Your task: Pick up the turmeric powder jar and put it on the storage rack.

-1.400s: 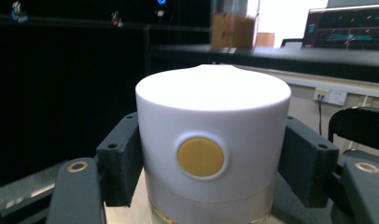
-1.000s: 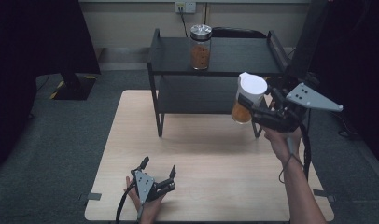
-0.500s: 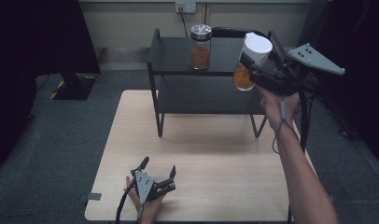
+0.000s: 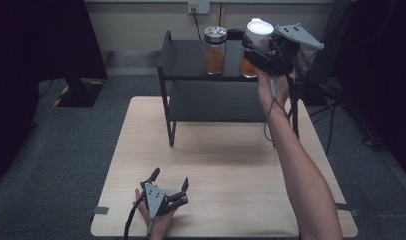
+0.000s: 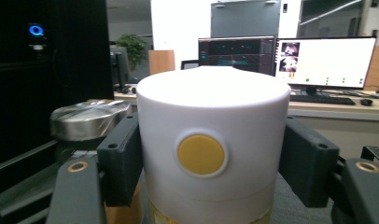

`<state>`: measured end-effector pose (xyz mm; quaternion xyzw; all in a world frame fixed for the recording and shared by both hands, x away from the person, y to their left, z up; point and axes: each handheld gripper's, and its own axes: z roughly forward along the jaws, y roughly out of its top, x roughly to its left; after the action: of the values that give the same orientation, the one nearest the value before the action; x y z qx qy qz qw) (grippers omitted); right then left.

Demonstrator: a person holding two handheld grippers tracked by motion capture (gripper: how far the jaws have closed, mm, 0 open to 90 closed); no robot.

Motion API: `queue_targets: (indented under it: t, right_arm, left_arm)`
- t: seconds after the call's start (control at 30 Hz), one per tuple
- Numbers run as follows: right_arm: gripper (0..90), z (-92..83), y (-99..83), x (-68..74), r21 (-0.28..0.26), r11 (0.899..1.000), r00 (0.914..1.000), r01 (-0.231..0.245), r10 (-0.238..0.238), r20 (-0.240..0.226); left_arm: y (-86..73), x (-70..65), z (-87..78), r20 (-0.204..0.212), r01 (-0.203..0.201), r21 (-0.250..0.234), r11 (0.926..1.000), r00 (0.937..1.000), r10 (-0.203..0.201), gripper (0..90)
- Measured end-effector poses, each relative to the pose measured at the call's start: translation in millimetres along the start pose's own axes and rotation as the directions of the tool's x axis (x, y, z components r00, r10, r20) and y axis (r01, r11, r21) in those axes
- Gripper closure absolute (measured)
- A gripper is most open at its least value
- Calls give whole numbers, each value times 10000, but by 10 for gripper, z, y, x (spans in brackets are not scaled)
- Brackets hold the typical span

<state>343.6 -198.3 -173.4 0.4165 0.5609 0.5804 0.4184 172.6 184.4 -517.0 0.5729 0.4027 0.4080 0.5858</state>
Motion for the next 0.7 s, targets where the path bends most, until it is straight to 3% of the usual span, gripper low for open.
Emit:
queue_targets:
  t: [0.27,0.4,0.7]
  right_arm:
    - [304,145,-15,52,121,9999,9997,36,-39,235]
    - [304,161,-37,87,80,9995,9992,310,-311,250]
    - [300,173,-12,6,187,9994,9996,289,-289,-17]
  left_arm:
    - [0,1,0,6,1,-2,10000,10000,-1,6]
    - [0,1,0,6,1,-2,10000,10000,-1,6]
    - [0,5,-1,29,1,-1,10000,10000,-1,5]
